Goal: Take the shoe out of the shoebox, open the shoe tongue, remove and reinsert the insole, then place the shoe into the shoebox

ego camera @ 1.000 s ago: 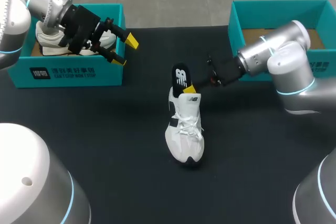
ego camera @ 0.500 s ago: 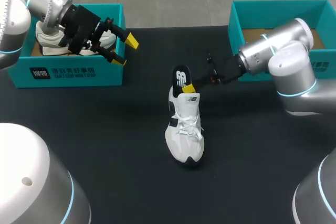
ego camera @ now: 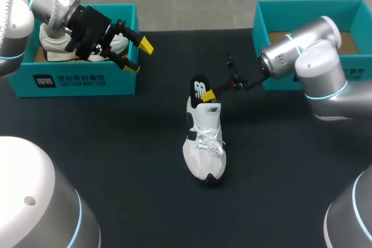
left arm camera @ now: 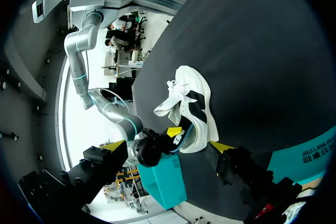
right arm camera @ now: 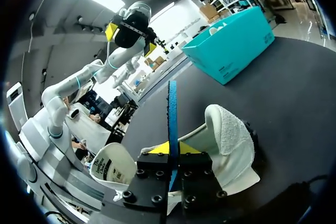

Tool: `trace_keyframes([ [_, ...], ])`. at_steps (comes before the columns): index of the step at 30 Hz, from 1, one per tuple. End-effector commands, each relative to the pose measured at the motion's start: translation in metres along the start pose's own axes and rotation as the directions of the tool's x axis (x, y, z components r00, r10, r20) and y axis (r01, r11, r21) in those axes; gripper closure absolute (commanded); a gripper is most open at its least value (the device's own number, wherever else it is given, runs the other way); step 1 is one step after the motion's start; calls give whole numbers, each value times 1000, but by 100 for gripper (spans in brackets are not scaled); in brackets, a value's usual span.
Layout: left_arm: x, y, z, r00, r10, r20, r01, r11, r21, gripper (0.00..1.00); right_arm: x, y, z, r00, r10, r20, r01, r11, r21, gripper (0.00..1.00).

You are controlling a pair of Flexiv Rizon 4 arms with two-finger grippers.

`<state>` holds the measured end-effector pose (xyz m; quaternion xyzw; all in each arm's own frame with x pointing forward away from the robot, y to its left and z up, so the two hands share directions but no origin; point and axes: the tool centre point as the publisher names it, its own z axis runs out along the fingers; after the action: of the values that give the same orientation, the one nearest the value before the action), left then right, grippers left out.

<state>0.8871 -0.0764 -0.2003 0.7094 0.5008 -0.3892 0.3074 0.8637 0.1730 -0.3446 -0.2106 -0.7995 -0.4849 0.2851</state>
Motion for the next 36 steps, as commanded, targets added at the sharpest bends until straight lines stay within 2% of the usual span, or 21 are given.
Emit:
trace_keyframes([
  [1,0,0,0,1000,1,-3,-1,1000,1,0,-3,-4,5,1000,13,-27,-13,1000,7,100],
  [19,0,0,0,1000,1,-3,-1,1000,1,0,15,-26,15,995,80,-51,-77,995,55,100],
  [20,0,0,0,1000,1,-3,-1,1000,1,0,16,-25,16,996,79,-51,-76,995,57,96],
  [21,0,0,0,1000,1,-3,-1,1000,1,0,16,-25,16,996,76,-51,-73,996,59,88],
  [22,0,0,0,1000,1,-3,-1,1000,1,0,16,-22,16,997,67,-42,-64,996,58,67],
  [23,0,0,0,1000,1,-3,-1,1000,1,0,16,-18,14,998,56,-36,-55,997,47,60],
  [28,0,0,0,1000,1,-3,-1,1000,1,0,18,-3,8,1000,18,-10,-18,999,34,46],
  [31,0,0,0,1000,1,-3,-1,1000,1,0,17,4,5,1000,2,-6,-2,1000,30,48],
  [34,0,0,0,1000,1,-3,-1,1000,1,0,12,10,5,1000,-7,-2,7,1000,29,54],
  [36,0,0,0,1000,1,-3,-1,1000,1,0,8,12,5,1000,-10,-1,10,1000,29,61],
])
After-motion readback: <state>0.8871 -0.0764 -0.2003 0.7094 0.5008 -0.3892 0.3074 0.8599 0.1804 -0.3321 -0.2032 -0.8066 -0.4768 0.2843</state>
